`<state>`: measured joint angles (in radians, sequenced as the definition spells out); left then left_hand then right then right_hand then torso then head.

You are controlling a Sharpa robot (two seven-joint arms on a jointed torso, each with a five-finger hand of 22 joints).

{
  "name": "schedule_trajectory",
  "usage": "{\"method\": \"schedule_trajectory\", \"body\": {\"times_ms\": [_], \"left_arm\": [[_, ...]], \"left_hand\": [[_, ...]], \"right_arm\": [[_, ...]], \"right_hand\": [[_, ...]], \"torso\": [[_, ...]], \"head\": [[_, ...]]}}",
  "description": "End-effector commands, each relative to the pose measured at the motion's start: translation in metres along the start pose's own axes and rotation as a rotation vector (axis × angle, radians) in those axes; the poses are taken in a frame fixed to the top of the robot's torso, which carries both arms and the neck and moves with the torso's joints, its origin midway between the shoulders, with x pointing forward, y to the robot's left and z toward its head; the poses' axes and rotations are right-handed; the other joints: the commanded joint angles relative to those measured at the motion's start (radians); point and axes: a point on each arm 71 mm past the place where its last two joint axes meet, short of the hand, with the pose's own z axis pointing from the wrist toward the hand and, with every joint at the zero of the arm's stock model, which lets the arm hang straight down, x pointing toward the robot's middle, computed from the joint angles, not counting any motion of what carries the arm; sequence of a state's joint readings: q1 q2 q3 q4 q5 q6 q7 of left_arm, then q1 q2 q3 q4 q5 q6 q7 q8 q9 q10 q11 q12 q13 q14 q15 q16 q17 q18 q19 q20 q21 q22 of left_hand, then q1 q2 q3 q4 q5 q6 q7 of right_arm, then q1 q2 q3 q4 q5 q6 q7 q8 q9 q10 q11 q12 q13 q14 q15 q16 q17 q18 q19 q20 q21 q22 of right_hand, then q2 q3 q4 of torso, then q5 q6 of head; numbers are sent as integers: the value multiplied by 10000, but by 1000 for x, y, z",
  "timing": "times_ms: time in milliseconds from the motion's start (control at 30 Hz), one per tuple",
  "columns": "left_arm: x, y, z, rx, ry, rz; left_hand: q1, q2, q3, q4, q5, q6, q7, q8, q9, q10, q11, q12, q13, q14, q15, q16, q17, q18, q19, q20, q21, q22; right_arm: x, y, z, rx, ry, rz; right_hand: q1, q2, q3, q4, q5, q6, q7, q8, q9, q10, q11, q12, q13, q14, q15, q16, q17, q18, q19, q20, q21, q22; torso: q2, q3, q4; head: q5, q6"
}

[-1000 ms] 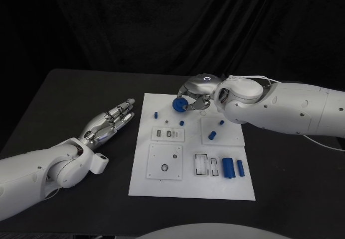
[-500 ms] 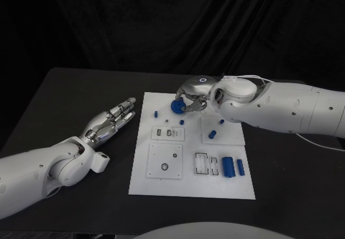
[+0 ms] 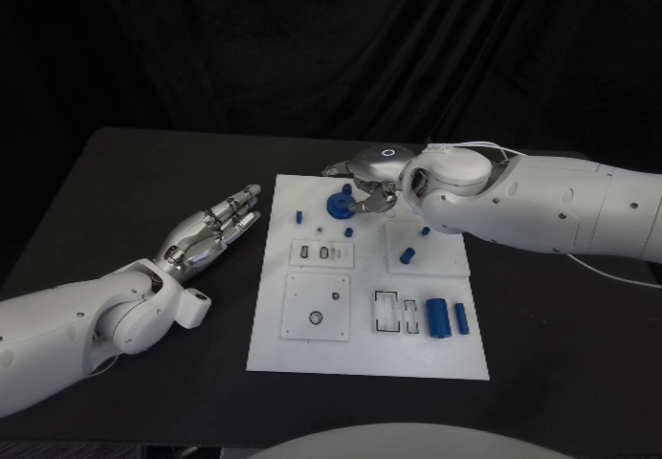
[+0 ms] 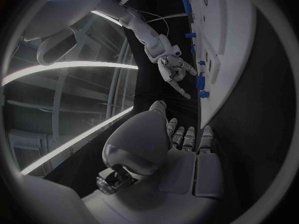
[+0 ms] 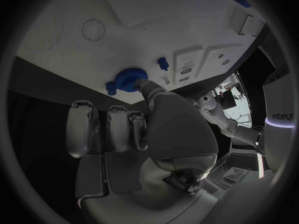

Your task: Assemble the parts on the task board

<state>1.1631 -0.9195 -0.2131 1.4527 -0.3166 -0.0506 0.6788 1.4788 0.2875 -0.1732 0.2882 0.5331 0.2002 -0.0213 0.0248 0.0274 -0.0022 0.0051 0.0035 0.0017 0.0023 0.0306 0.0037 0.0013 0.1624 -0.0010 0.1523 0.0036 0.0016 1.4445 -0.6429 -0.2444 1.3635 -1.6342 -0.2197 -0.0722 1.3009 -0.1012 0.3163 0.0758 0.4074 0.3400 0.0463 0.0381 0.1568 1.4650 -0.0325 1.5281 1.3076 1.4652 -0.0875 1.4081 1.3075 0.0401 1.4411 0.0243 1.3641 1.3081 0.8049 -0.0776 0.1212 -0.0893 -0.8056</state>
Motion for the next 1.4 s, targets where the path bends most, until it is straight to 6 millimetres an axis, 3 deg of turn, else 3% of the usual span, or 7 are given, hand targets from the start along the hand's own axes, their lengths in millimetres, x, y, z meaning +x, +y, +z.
{"method": "schedule_trajectory", "body": {"times_ms": [33, 267, 367, 467, 700, 1033, 1400], "left_arm": [[1, -10, 0, 1376, 23, -190], [0, -10, -1, 1371, 9, -190], [-1, -11, -2, 1365, -24, -172], [-1, -11, -3, 1358, -66, -148], [-3, -12, -6, 1334, -149, -98], [-4, -12, -7, 1322, -166, -91], [-3, -12, -6, 1330, -141, -105]], "left_hand": [[38, -16, 75, -8, -46, -55, -13, 16, -5, 22, 62, -35, -17, -23, 65, -37, -13, 178, 10, 67, -36, -16], [38, -16, 75, -8, -46, -55, -13, 16, -5, 22, 62, -35, -17, -23, 65, -37, -13, 178, 10, 67, -36, -16], [44, -18, 84, -15, -67, -52, -9, 17, -4, 22, 60, -35, -17, -23, 65, -37, -13, 178, 10, 70, -36, -16], [45, -18, 86, -16, -68, -37, -8, 19, -2, 22, 60, -35, -17, -23, 66, -37, -13, 178, 10, 71, -36, -16], [52, -29, 101, -17, 36, -9, -6, 26, 2, 22, 51, -35, -17, -23, 59, -37, -13, 180, 10, 71, -36, -16], [25, -44, 102, 3, 199, 14, 20, 29, 4, 22, 41, -35, -17, -23, 51, -37, -13, 181, 10, 71, -36, -16], [-7, -52, 97, 8, 337, 13, 27, 28, 4, 22, 44, -35, -17, -23, 52, -37, -13, 182, 10, 71, -36, -16]], "right_arm": [[2, -1, 0, 178, 169, -67], [-2, -5, -4, 115, -441, 10], [-8, -8, -11, 78, -973, 71], [-17, -15, -23, 150, -1435, 80], [-38, -38, -66, 764, -1915, 96], [-36, -80, -132, 2147, -2051, 328], [-10, -108, -169, 3353, -1586, 660]], "right_hand": [[-33, -42, 13, -45, -88, -744, -67, -74, -386, 435, -96, -93, 2008, 478, -81, -70, 735, 206, -43, -48, -91, 1149], [-13, -34, -18, -54, -206, -1138, -122, -81, -629, 260, -147, -261, 1834, 401, -121, -290, 538, 261, -166, -91, -346, 1011], [33, 16, 8, -75, -157, -63, 23, 139, -339, 394, -57, -154, 1961, 445, -65, -213, 638, 235, -106, -64, -297, 1066], [-100, 64, -50, 23, -236, 2005, 217, 574, 190, 716, 85, 129, 2283, 534, 34, -47, 826, 184, 37, 15, -126, 1205], [-412, 192, -558, 451, -2094, 4496, 383, 1125, 774, 1058, 235, 427, 2632, 749, 157, 496, 1417, 31, 432, 151, 480, 1659], [-576, 175, -1175, 1111, -3189, 4841, 289, 915, 939, 1058, 147, 427, 2632, 879, 76, 879, 1781, -194, 904, 79, 1352, 2231], [-503, 83, -1304, 1304, -3312, 4632, 260, 703, 850, 1058, 132, 427, 2632, 865, 69, 834, 1719, -194, 902, 76, 1354, 2245]], "torso": [[0, 1, 3], [1, -5, 17], [2, -9, 12], [1, -9, 12], [-1, -10, 2], [-13, -11, 0], [-5, 5, 0]], "head": [[7, -20], [12, -37], [50, -25], [83, -20], [76, -30], [-201, 3], [-291, -56]]}}
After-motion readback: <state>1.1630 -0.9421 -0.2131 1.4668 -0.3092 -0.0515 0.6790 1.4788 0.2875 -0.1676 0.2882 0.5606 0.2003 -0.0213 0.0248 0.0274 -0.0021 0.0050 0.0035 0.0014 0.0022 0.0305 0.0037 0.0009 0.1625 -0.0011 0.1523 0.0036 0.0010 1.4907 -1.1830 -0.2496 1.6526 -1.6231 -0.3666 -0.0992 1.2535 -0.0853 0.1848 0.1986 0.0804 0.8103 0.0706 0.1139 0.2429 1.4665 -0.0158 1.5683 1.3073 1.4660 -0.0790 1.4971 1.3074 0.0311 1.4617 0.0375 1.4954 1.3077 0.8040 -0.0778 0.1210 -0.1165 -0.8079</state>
